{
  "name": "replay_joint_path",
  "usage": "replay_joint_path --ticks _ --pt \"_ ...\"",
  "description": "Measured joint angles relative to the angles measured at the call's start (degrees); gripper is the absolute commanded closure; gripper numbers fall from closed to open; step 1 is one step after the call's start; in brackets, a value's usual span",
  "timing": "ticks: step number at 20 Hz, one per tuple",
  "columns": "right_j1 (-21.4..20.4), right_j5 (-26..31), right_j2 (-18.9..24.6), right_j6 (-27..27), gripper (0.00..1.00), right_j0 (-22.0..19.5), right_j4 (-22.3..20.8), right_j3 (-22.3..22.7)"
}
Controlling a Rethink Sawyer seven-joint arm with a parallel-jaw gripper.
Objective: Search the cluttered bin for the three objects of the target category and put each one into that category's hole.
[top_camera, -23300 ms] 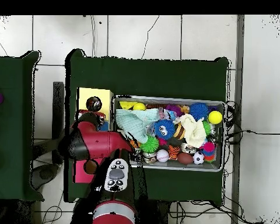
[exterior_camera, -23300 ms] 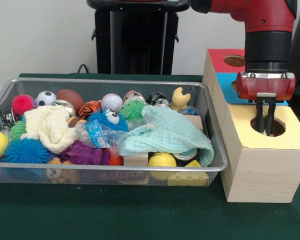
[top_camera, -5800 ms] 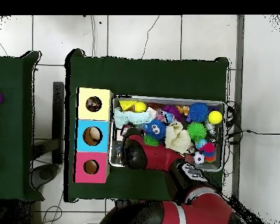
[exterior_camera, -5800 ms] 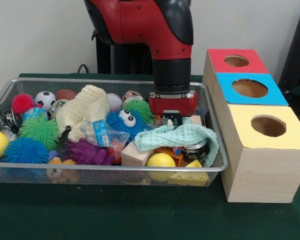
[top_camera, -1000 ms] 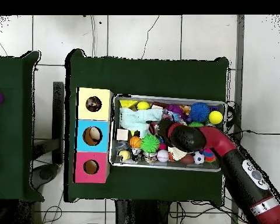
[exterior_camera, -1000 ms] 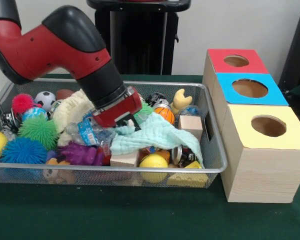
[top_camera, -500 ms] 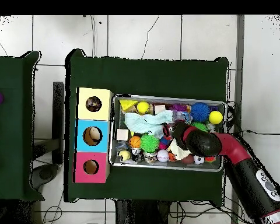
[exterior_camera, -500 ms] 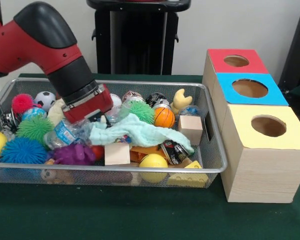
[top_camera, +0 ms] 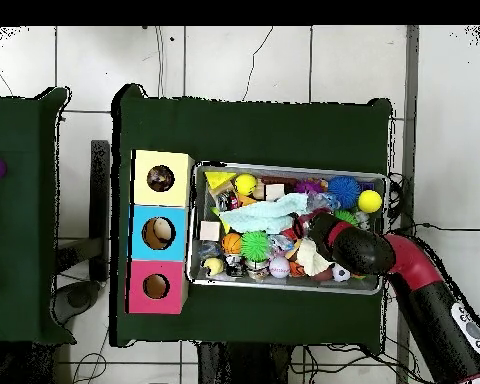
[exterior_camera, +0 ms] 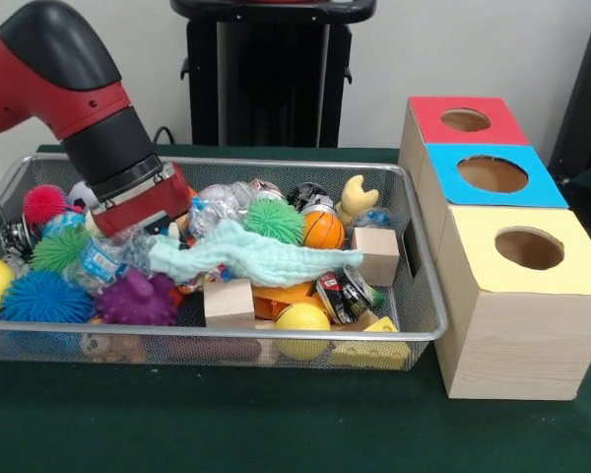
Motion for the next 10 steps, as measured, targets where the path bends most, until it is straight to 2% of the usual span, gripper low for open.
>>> replay_joint_path --ticks 10 --pt "-0.09 1.54 0.61 -3.77 1.0 -0.12 -0.01 -0.72"
